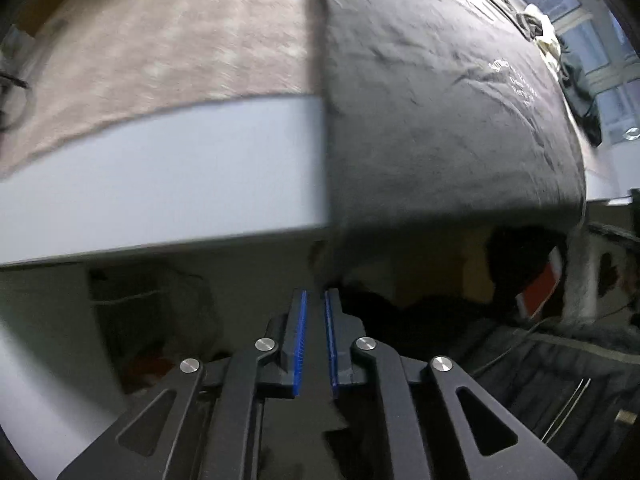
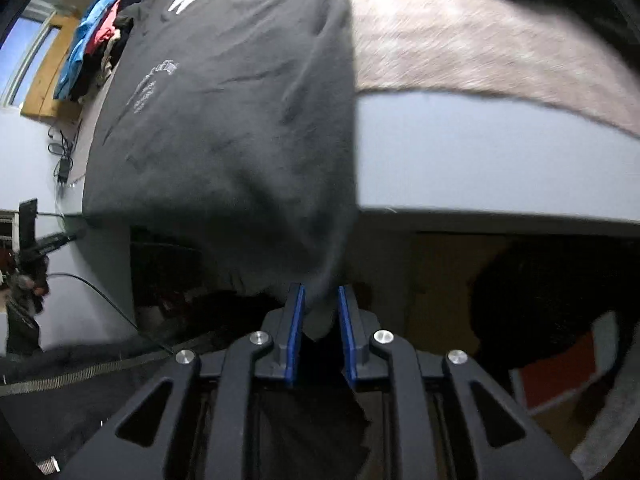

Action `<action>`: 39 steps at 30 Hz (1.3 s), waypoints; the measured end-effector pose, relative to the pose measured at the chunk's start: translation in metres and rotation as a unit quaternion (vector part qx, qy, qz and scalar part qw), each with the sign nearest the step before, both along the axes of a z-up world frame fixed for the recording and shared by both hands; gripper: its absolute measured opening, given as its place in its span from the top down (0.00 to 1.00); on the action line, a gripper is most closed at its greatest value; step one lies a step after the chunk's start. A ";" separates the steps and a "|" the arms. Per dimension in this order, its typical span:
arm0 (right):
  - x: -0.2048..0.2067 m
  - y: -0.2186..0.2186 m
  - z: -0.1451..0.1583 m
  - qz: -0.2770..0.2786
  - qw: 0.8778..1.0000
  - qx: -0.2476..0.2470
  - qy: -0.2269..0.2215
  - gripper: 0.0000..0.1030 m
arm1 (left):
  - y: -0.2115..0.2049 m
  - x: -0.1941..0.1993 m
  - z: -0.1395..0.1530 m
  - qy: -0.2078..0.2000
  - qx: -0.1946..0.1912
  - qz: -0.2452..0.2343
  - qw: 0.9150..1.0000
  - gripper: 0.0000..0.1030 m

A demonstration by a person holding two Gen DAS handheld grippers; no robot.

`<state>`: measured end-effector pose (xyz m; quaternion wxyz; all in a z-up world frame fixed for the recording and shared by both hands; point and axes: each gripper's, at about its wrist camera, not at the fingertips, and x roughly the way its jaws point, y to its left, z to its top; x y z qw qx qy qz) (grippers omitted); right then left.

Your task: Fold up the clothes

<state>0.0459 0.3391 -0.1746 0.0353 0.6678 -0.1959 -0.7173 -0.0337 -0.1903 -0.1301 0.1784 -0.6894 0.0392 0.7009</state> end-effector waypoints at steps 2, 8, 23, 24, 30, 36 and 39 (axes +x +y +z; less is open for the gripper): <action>0.002 0.019 0.038 -0.017 1.000 0.007 0.018 0.82 | -0.015 -0.010 0.031 0.024 -0.025 0.009 0.999 0.90; -0.050 0.068 0.161 -0.008 0.982 0.094 0.162 0.65 | 0.016 -0.102 0.152 0.183 -0.036 -0.023 0.982 0.86; -0.373 0.078 0.100 0.051 0.960 0.142 0.234 0.76 | 0.248 -0.349 0.124 0.236 0.013 -0.178 0.955 0.82; -0.393 0.079 0.090 0.054 0.961 0.140 0.231 0.79 | 0.259 -0.361 0.111 0.232 0.016 -0.179 0.956 0.82; -0.490 0.088 0.002 0.063 0.974 0.104 0.193 0.88 | 0.289 -0.402 0.058 0.195 0.042 -0.164 0.966 0.82; -0.531 0.115 -0.021 0.057 0.947 0.236 0.209 0.95 | 0.295 -0.426 0.010 0.169 0.016 -0.151 0.974 0.82; -0.525 0.133 -0.004 0.034 0.947 0.204 0.246 0.91 | 0.290 -0.435 0.009 0.177 0.017 -0.138 0.974 0.82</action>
